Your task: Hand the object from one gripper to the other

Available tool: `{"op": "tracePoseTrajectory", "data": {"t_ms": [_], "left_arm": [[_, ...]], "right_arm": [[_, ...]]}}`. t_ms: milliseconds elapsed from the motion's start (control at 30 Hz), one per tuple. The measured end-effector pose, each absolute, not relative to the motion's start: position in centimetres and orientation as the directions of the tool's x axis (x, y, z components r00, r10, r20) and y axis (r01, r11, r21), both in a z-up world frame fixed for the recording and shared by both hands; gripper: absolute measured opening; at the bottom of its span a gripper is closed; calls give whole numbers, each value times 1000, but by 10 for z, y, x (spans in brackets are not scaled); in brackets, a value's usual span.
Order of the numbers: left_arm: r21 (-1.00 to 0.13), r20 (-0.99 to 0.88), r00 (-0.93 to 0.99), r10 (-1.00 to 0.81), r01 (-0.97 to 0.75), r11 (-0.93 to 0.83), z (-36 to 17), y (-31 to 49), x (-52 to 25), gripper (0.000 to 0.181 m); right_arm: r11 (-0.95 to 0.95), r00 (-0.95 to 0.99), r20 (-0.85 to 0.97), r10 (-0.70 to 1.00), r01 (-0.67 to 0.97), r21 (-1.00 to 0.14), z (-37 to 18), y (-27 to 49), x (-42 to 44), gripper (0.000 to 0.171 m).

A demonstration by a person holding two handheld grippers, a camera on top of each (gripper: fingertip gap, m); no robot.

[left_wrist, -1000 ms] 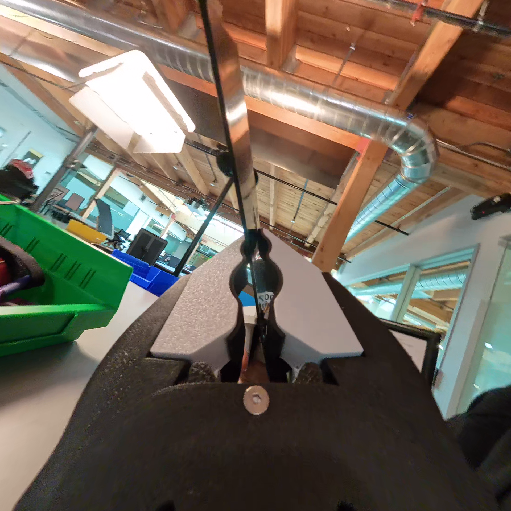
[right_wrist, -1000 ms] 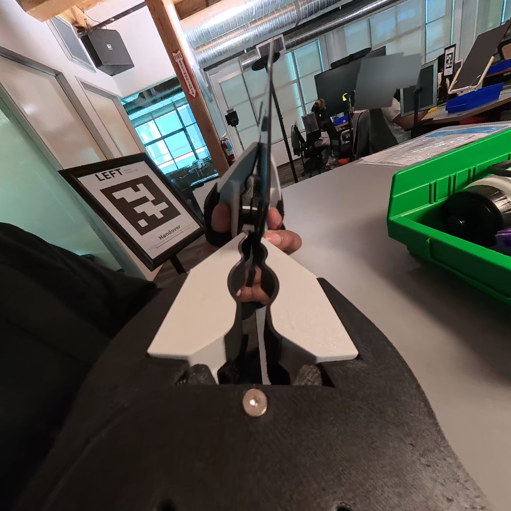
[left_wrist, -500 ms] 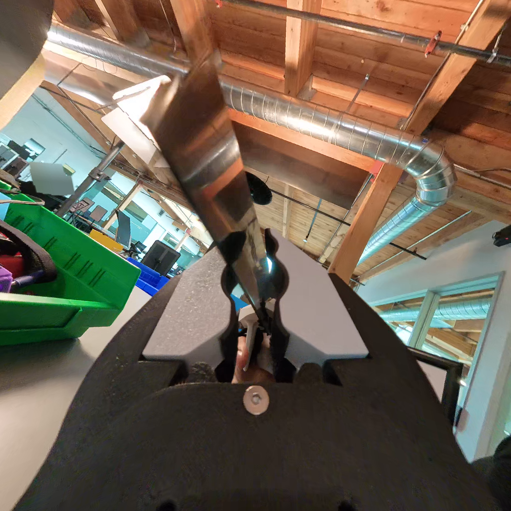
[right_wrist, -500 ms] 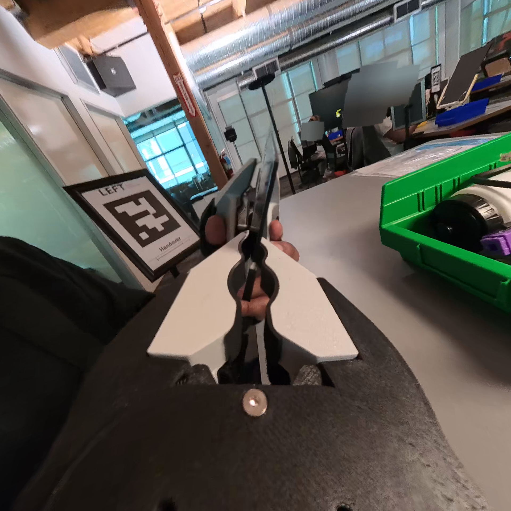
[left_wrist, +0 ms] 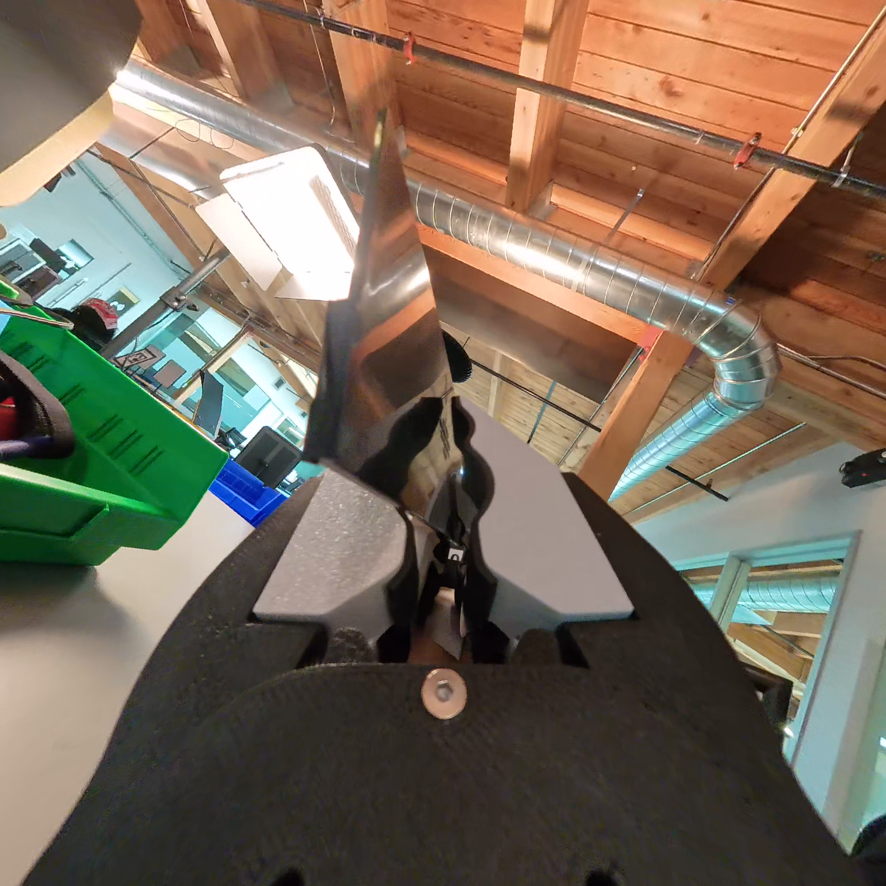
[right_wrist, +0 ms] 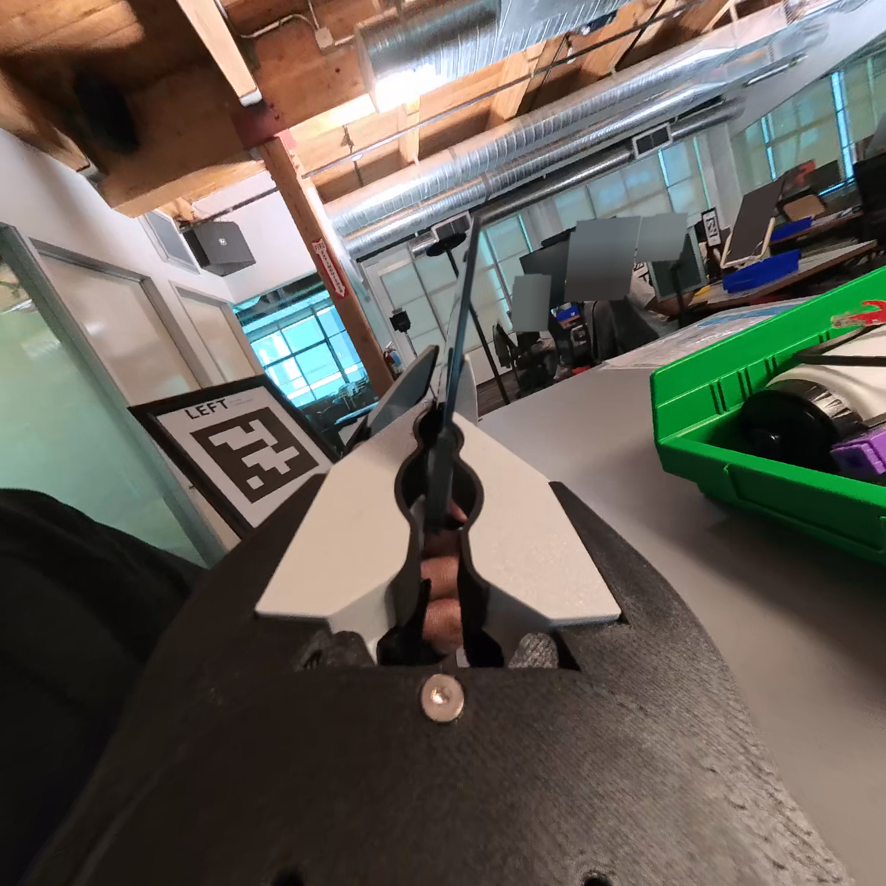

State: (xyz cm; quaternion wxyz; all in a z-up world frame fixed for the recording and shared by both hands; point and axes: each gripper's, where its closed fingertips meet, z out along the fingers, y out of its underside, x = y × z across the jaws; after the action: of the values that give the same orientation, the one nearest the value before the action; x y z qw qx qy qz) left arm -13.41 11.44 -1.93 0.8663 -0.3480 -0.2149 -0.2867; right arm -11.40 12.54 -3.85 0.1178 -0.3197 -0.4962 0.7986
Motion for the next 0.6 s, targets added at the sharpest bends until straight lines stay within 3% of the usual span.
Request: {"op": "tracePoseTrajectory", "data": {"t_ms": [133, 267, 300, 367, 467, 500, 533, 600], "left_arm": [[-515, 536, 763, -362, 635, 575, -16, 112, -132, 3], [-453, 556, 760, -337, 617, 643, -14, 104, -135, 3], [-456, 557, 758, -339, 620, 638, -14, 106, -134, 3], [-483, 557, 759, -338, 627, 611, -17, 113, -128, 3], [-490, 568, 748, -344, 643, 588, -18, 116, -129, 17], [-486, 560, 748, -355, 644, 590, -17, 114, -130, 16], [-492, 548, 751, -368, 645, 585, -16, 112, -130, 3], [-522, 533, 763, -366, 637, 567, -15, 114, -127, 2]], "right_arm": [[-476, -773, -377, 510, 111, -872, -31, 131, -110, 3], [-524, -770, -417, 482, 128, -842, -33, 124, -113, 30], [-517, -768, -418, 486, 133, -845, -36, 120, -115, 27], [-505, -763, -398, 510, 109, -856, -38, 118, -116, 5], [-482, -770, -384, 509, 115, -868, -36, 122, -113, 3], [-468, -772, -374, 514, 112, -876, -35, 125, -111, 3], [-460, -774, -368, 515, 112, -881, -33, 127, -109, 3], [-465, -770, -368, 521, 105, -879, -29, 132, -108, 4]]}}
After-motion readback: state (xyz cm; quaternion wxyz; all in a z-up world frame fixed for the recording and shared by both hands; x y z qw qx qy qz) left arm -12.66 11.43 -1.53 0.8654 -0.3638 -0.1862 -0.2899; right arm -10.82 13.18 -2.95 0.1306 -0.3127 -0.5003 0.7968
